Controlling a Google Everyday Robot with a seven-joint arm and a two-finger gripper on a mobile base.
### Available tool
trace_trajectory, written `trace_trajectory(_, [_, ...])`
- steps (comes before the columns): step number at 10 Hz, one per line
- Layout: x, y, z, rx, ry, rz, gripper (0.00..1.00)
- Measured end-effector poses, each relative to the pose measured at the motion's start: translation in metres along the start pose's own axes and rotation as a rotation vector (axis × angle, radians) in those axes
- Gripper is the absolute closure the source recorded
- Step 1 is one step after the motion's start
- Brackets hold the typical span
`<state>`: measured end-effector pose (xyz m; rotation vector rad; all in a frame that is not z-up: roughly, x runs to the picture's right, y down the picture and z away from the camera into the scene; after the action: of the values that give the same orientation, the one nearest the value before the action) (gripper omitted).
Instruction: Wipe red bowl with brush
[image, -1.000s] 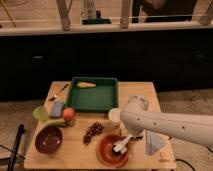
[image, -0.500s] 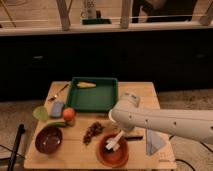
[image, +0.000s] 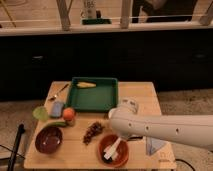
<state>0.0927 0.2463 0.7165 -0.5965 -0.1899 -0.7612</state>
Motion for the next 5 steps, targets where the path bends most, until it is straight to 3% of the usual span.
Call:
trace_trajectory(3, [0.03, 0.026, 0.0, -0.021, 0.016, 0.044, 1.0])
trace_trajectory(5, [0.047, 0.02, -0.002, -0.021, 0.02, 0.062, 1.0])
